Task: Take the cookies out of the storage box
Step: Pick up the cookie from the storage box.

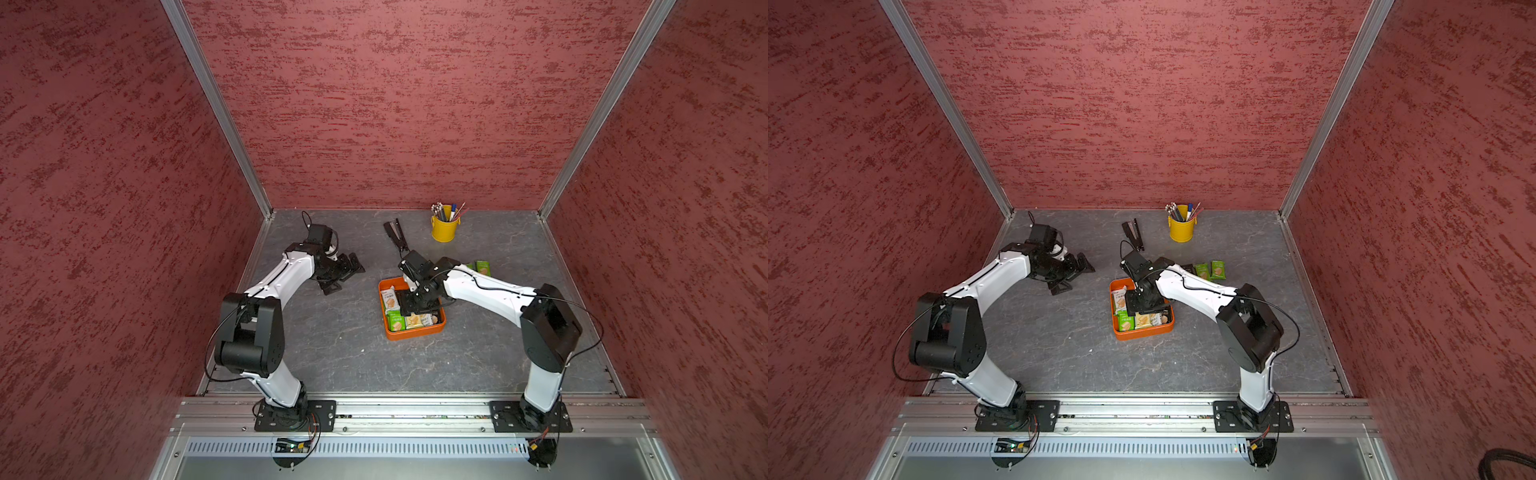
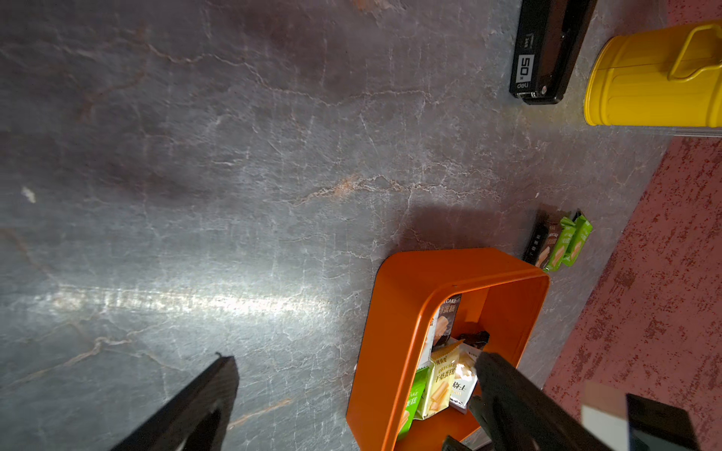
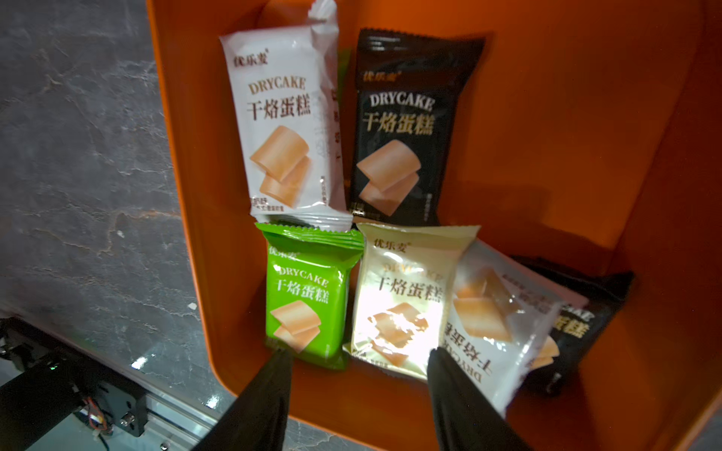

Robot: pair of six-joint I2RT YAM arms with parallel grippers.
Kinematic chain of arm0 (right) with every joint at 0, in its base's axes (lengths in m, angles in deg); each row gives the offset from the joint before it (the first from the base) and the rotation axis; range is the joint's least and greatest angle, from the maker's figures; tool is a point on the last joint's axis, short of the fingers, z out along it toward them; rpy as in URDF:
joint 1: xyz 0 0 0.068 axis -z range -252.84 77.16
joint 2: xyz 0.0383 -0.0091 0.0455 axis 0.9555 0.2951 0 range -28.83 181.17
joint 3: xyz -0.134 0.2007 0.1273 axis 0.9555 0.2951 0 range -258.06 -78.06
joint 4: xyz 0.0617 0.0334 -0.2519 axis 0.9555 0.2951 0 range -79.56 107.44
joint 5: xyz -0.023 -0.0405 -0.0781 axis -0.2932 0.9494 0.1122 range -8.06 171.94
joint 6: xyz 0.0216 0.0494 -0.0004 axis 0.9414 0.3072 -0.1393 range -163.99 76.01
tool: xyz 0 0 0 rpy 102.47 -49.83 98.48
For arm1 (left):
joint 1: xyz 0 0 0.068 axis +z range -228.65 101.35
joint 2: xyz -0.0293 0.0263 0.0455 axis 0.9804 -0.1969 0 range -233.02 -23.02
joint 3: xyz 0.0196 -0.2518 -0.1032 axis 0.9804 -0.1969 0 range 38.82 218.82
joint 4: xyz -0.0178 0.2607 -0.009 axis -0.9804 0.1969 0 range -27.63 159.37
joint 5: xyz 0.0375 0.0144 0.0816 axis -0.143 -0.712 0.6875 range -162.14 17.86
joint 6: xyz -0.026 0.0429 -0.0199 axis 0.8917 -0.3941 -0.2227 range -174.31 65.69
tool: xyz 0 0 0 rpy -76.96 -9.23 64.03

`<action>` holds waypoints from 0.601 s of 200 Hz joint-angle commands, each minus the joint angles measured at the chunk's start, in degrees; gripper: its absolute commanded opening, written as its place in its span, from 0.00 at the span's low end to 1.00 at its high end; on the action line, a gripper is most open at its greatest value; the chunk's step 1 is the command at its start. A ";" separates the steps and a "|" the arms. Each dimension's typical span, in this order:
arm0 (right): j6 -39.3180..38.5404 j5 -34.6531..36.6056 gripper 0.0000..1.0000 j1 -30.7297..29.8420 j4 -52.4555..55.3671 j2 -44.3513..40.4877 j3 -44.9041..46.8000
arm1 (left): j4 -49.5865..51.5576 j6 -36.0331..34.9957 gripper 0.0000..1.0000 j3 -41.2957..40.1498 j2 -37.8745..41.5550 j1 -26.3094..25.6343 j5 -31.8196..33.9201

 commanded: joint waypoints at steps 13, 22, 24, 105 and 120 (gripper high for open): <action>1.24 7.35 0.60 -2.28 2.42 3.41 -2.49 | 1.24 -1.71 1.00 -0.26 1.47 0.59 0.37; 1.67 8.51 0.60 -2.51 2.83 3.79 -2.54 | 1.36 -1.84 1.00 -0.40 1.62 0.62 0.39; 1.78 8.75 0.60 -2.51 2.88 3.87 -2.53 | 1.37 -1.84 1.00 -0.38 1.63 0.63 0.44; 2.87 12.41 0.61 -2.78 3.44 4.61 -2.34 | 1.55 -2.11 1.00 -0.31 2.28 0.99 0.46; 2.42 12.56 0.61 -2.78 3.42 4.58 -2.29 | 1.41 -2.04 1.00 -0.27 2.22 1.07 0.46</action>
